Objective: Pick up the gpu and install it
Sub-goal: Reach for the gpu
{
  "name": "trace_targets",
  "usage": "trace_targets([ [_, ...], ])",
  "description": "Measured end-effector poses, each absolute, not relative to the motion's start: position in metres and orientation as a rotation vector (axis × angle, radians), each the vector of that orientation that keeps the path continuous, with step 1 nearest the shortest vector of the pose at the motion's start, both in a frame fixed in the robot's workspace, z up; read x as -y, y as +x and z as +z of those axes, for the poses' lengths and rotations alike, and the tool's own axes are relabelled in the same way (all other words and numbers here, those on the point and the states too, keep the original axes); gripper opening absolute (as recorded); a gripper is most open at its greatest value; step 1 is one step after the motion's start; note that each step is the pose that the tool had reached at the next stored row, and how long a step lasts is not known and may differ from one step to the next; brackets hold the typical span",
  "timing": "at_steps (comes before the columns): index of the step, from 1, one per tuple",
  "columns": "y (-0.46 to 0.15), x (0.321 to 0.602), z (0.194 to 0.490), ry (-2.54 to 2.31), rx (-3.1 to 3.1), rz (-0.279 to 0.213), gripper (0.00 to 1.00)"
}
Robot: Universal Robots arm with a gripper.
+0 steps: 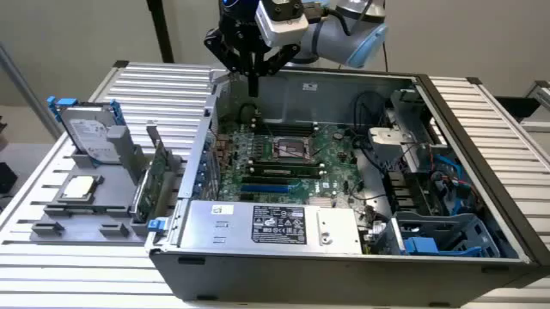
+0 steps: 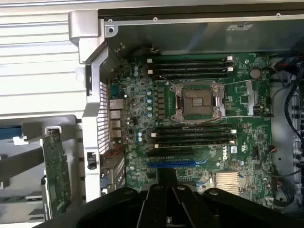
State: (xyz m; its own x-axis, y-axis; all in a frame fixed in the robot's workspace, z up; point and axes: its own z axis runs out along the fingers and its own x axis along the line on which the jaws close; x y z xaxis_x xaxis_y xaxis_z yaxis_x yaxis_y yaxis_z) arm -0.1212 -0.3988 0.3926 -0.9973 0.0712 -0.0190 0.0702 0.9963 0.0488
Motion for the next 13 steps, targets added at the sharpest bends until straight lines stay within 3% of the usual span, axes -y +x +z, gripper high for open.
trace_targets([
  [13, -0.1227, 0.4002, 0.3928, 0.111, -3.118, 0.075, 0.00],
])
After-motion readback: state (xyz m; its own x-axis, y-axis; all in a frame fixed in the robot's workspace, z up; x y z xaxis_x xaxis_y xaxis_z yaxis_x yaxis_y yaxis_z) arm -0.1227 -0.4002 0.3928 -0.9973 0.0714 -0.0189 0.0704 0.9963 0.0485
